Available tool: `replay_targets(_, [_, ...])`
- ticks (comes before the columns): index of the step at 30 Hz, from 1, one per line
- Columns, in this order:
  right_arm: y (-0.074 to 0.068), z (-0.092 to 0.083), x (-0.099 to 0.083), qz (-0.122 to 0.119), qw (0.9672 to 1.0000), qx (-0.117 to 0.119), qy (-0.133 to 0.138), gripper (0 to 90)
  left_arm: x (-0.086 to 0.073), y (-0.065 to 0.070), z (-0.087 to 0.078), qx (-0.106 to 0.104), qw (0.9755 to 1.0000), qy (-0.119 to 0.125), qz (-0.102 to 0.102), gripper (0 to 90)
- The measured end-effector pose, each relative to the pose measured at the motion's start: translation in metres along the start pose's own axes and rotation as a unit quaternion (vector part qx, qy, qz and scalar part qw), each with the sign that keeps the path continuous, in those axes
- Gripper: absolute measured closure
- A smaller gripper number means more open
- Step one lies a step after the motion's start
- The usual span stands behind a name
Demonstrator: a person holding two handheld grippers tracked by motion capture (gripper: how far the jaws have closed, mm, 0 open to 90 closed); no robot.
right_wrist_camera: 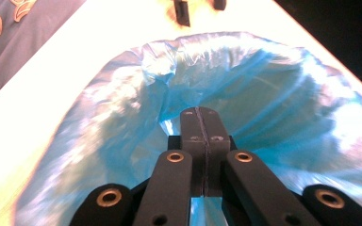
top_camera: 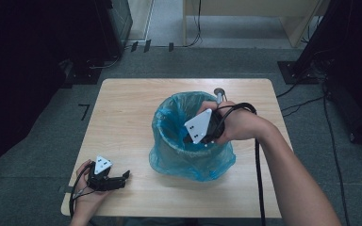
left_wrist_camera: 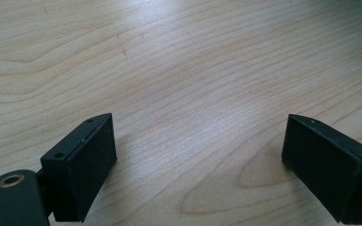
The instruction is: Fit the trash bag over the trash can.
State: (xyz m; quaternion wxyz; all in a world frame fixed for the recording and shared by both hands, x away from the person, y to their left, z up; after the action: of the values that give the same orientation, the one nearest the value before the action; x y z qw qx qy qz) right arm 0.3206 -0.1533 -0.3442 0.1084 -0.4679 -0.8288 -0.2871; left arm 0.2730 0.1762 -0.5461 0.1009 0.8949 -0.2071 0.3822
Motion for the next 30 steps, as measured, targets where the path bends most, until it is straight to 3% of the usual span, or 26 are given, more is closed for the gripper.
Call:
replay_targets(10, [-0.019,-0.043,0.003,-0.002,0.9996,-0.018,0.02,90.0,0.0,0.0,0.0,0.0,1.0,0.0,0.0,9.6])
replay_targets(19, [-0.043,-0.06,0.005,-0.006,0.999,-0.012,0.044,90.0,0.0,0.0,0.0,0.0,1.0,0.0,0.0,9.7])
replay_targets(24, [-0.059,-0.062,0.0,0.01,0.9986,-0.003,0.051,90.0,0.0,0.0,0.0,0.001,1.0,0.0,0.0,9.7])
replay_targets(30, [-0.081,-0.063,-0.011,0.059,0.9962,-0.004,0.064,84.3,0.0,0.0,0.0,0.0,1.0,0.0,-0.001,9.6])
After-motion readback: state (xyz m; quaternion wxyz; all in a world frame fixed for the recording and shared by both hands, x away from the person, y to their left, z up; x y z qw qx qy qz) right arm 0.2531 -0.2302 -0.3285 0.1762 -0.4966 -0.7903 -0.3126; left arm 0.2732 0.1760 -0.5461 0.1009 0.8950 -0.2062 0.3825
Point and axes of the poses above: each handheld gripper's, and its own axes: z roughly forward along the jaws, x roughly out of its top, y roughly to its right, the point moved 4 cm from there along z, roughly forward along the jaws, and after that the axes turned 2 degrees about -z, right-handed, at the moved point
